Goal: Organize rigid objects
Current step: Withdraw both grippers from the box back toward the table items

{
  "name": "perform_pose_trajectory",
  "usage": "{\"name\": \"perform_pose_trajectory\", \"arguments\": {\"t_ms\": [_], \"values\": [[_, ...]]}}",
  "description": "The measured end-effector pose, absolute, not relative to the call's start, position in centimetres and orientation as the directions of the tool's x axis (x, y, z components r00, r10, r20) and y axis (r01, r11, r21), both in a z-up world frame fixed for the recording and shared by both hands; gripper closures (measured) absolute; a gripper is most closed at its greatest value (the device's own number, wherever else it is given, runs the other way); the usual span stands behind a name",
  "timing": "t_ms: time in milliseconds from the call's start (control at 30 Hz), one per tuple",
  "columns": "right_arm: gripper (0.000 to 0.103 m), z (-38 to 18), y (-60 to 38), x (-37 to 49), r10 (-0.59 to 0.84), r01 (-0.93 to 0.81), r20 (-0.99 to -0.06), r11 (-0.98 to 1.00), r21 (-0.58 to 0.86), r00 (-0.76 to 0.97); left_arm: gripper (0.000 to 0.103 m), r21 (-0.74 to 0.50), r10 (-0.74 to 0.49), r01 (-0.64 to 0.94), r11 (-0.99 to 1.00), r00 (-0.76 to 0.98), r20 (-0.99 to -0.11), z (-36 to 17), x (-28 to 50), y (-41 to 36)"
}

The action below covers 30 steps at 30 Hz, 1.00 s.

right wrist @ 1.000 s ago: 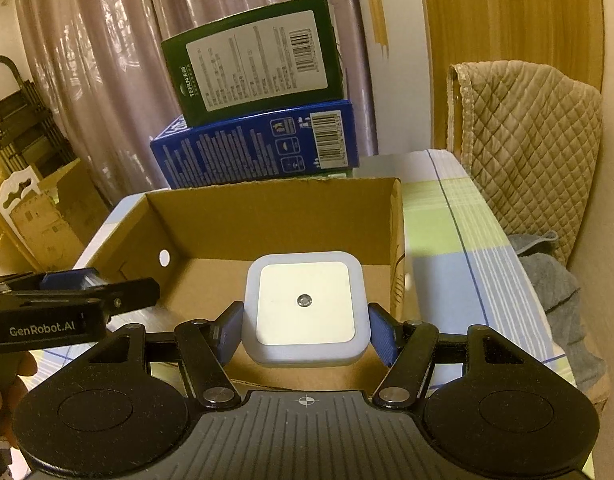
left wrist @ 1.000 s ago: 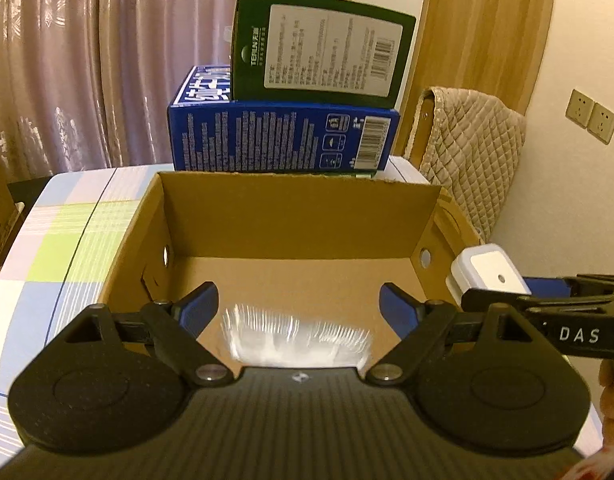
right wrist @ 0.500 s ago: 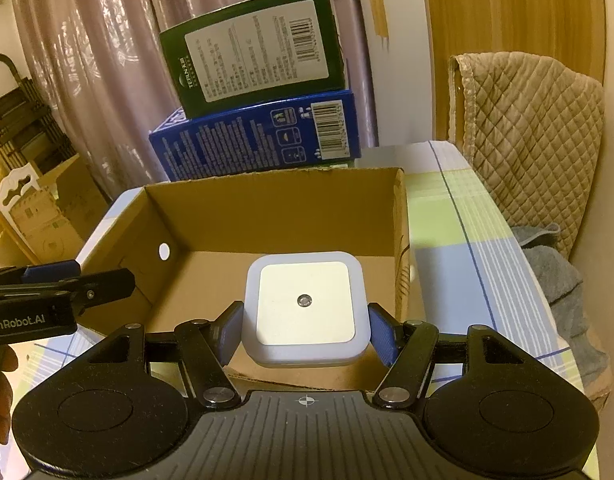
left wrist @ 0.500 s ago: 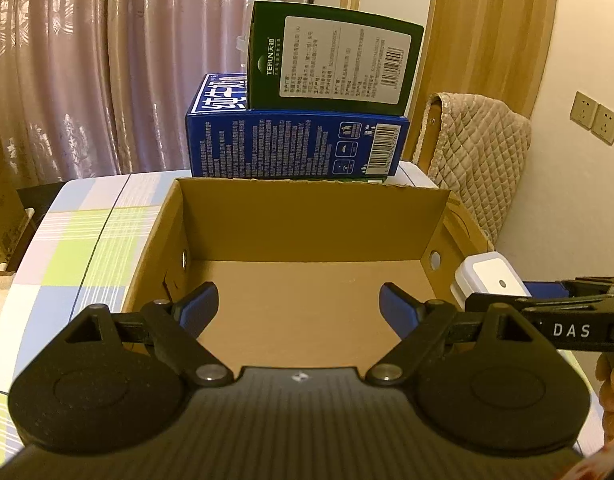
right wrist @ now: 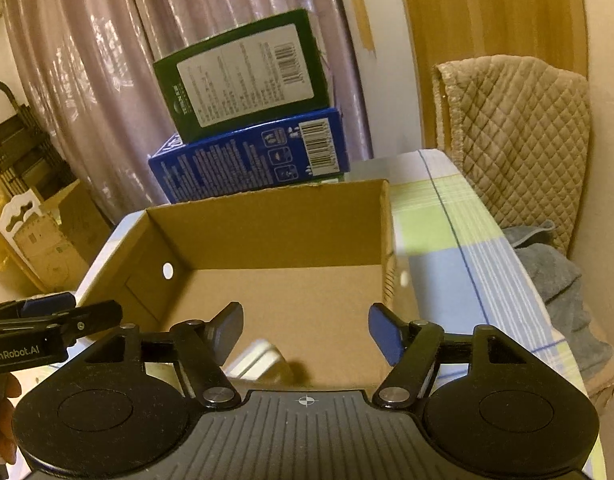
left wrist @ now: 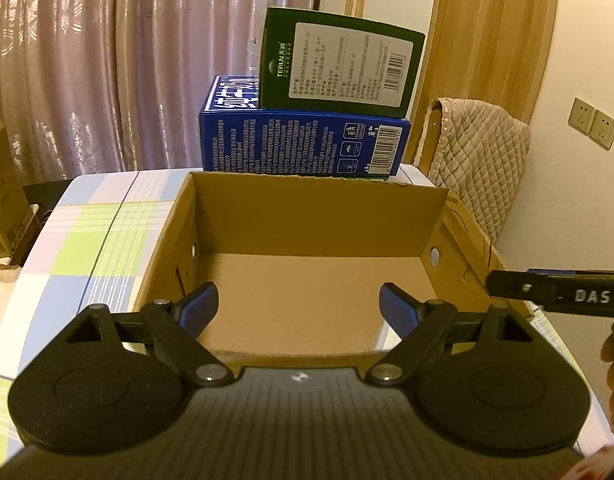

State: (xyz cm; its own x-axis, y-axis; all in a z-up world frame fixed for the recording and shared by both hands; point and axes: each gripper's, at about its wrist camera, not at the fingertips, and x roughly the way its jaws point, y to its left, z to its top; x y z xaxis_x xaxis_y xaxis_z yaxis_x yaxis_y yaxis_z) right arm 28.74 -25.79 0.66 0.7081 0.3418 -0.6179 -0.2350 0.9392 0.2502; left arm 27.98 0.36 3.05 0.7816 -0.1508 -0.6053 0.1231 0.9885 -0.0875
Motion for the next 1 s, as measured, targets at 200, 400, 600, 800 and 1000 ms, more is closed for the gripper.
{"name": "perform_pose_trajectory", "arguments": {"t_ms": [200,400,600,800,1000], "values": [[0.035,1.4,-26.8,23.8,0.342,-0.239,-0.596,0.939,0.247,0.726,0.018,-0.105,-0.135,0.09,0.99,0.792,-0.595,3.2,23.5,1.4],[0.033,1.2,-27.1,17.2,0.343,-0.242,-0.588,0.939,0.246,0.733,0.018,-0.102,-0.086,0.03,0.994,0.792,-0.604,2.9,17.8,3.1],[0.032,0.2,-27.1,10.9,0.313,-0.222,-0.606,0.949,0.222,0.732,0.018,-0.086,-0.055,0.004,0.996,0.795,-0.604,2.8,12.3,3.6],[0.032,-1.2,-27.4,5.8,0.277,-0.219,-0.633,0.961,0.171,0.723,0.018,-0.069,-0.048,0.007,0.998,0.787,-0.615,2.4,8.4,3.2],[0.032,-2.0,-28.0,4.0,0.26,-0.19,-0.644,0.966,0.177,0.719,0.018,-0.06,-0.046,0.01,0.998,0.775,-0.63,1.9,6.4,2.8]]}}
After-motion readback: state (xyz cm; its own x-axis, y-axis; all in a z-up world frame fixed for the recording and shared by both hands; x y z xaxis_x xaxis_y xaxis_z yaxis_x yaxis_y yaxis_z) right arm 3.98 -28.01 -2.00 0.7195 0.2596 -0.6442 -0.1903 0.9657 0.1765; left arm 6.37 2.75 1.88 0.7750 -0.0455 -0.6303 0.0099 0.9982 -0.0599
